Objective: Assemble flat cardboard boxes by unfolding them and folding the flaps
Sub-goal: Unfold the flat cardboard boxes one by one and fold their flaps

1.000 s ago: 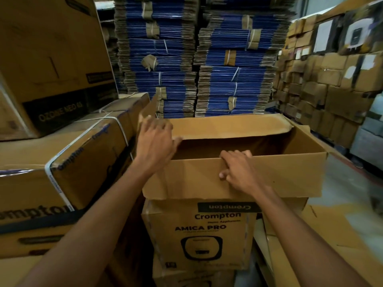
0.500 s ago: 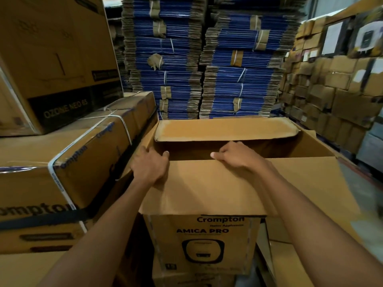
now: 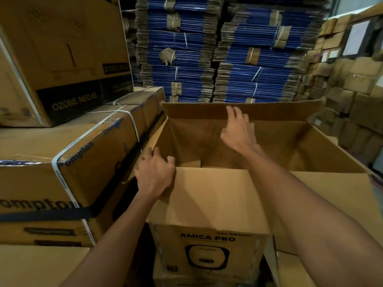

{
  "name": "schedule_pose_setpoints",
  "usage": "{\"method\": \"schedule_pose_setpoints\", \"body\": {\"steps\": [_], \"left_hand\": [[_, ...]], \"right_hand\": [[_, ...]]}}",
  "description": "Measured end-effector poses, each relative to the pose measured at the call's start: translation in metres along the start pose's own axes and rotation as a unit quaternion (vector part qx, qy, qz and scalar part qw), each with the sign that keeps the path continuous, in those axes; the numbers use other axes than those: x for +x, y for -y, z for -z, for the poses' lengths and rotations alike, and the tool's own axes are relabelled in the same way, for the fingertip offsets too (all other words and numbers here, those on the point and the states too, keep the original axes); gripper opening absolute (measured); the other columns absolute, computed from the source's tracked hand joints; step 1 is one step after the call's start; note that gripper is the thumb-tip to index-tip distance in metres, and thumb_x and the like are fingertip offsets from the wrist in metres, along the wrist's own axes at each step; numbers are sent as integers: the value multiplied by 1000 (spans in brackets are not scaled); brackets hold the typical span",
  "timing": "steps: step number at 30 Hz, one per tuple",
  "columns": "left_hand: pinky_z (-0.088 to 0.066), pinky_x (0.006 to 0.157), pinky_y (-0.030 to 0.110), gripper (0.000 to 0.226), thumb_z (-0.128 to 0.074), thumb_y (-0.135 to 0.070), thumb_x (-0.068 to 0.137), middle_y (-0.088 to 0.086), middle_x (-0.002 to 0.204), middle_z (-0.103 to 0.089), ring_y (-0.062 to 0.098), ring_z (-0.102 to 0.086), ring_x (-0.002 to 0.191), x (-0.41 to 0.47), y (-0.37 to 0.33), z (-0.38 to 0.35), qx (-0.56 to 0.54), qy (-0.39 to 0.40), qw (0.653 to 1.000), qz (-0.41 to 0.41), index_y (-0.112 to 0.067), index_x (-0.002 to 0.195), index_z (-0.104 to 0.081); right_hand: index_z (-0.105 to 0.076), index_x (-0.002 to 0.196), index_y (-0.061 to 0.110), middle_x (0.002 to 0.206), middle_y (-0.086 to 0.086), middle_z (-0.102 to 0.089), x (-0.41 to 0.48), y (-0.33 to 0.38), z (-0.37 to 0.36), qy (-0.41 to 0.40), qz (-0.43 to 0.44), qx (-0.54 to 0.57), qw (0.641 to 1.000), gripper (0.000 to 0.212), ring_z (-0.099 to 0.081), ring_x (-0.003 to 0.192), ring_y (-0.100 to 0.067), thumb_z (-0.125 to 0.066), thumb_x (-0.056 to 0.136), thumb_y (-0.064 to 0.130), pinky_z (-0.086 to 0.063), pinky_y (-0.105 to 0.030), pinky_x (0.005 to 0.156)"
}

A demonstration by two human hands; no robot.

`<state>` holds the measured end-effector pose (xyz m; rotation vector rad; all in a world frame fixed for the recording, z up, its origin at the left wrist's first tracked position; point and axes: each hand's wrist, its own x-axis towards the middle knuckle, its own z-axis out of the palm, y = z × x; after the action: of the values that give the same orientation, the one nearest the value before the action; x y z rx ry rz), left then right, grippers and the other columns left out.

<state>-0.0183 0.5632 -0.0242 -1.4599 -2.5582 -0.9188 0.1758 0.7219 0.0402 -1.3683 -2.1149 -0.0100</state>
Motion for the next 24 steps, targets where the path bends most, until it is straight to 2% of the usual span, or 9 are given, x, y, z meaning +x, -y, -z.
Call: {"method": "schedule_pose_setpoints", "body": {"steps": [7,9,11,13,15,18,21,24], "left_hand": [[-31,116,62,67,-35,-56,102,7,166,-24,35,-29,148,-17,6,2,-1,-9,1000,5,-19,158,-30],[-29,117,62,67,-35,-56,103,6,167,-22,34,-27,150,-18,6,2,0,-9,1000,9,-20,159,-29],[-29,117,61,67,-35,-56,103,6,167,-22,34,-27,150,-17,7,2,0,-11,1000,9,-20,159,-29],[-30,117,61,67,-35,-56,103,6,167,-22,34,-28,150,-15,5,1,2,-12,1000,11,-20,159,-30],[-31,116,62,67,-35,-57,103,6,167,-23,34,-29,149,-12,3,0,2,-9,1000,18,-21,159,-30],[-33,114,62,66,-35,-57,102,8,166,-26,35,-32,147,-9,2,-1,3,-9,1000,15,-20,157,-33],[-34,114,62,64,-35,-55,102,10,164,-29,36,-34,145,-4,0,0,4,-5,1000,15,-18,155,-37],[-36,111,63,61,-35,-55,102,12,161,-32,38,-38,142,-1,0,1,8,-4,1000,11,-18,150,-44]], "right_hand": [[-5,163,16,171,-3,5,62,-29,-16,87,-7,-95,992,95,-4,156,-31,-67,92,30,-16,-62,121],[-11,162,16,170,-3,-2,70,-35,-24,111,-12,-105,988,90,-6,155,-30,-65,92,32,-16,-62,121],[-20,158,17,167,-5,-17,74,-38,-31,144,-21,-108,983,82,-17,151,-32,-64,90,31,-20,-65,118],[-22,158,21,163,-6,-24,77,-41,-38,193,-46,-89,976,85,-19,150,-33,-66,86,30,-20,-71,116],[-17,160,23,166,-7,-19,79,-45,-43,238,-55,-78,967,95,-11,153,-34,-68,80,25,-18,-71,117],[-7,162,23,169,-3,-9,77,-48,-44,250,-46,-83,964,101,-1,155,-33,-67,81,20,-14,-66,120],[-8,162,22,169,-2,-9,71,-48,-42,241,-32,-91,966,93,-6,155,-33,-64,88,20,-16,-65,120],[-17,162,22,167,-5,-21,59,-49,-36,235,-32,-69,969,88,-27,149,-32,-66,89,18,-28,-63,117]]}}
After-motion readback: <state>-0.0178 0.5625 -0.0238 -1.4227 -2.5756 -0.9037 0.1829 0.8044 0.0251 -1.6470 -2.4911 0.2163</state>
